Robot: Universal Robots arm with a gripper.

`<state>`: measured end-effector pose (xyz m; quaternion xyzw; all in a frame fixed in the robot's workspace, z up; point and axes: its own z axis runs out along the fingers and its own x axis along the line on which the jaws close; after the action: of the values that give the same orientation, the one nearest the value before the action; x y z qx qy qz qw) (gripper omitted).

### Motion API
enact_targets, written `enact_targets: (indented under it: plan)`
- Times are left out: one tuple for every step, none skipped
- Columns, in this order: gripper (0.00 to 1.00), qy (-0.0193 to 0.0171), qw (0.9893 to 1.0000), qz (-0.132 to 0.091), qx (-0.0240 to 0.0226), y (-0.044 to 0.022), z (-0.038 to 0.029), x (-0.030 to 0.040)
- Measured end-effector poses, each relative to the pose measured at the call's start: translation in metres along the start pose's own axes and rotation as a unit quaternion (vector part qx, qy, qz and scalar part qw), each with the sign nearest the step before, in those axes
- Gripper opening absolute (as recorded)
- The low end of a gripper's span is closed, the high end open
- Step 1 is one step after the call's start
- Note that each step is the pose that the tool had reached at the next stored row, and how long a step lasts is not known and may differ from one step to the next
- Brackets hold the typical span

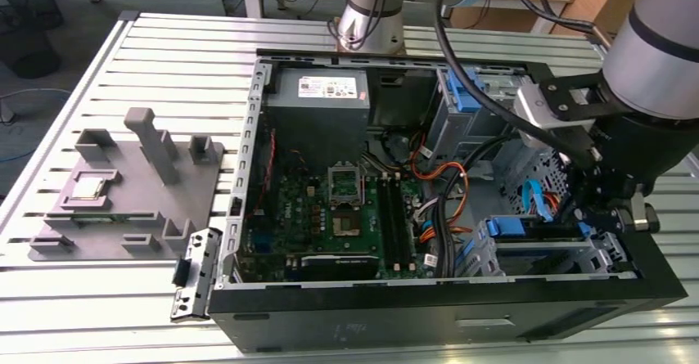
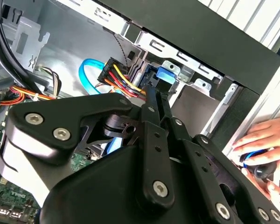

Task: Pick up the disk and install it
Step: 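Insert the second disk wire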

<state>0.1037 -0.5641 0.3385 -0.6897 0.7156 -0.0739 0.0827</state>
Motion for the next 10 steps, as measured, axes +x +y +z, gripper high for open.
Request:
enact_targets:
  plan:
    - [0.16,-0.0004,1.0,0.0,0.0,0.0,0.0001,0.0001]
    - [0.16,-0.0006,1.0,-0.001,-0.0001,-0.0001,0.0002,0.0]
    - [0.16,-0.001,1.0,-0.003,-0.0001,-0.0001,0.0003,0.0]
    - [0.16,-0.0016,1.0,-0.005,-0.0001,-0.0003,0.0004,0.0001]
    - [0.16,-0.0025,1.0,-0.007,-0.0002,-0.0005,0.0007,0.0001]
    - [0.16,-0.0034,0.9999,-0.01,-0.0002,-0.0006,0.001,0.0001]
    - [0.16,-0.0042,0.9999,-0.014,-0.0003,-0.0005,0.0012,0.0001]
    - [0.16,-0.0051,0.9998,-0.018,-0.0004,-0.0005,0.0014,0.0001]
    - [0.16,-0.0062,0.9997,-0.023,-0.0005,-0.0005,0.0016,0.0001]
    - [0.16,-0.0073,0.9996,-0.028,-0.0006,-0.0005,0.0018,0.0001]
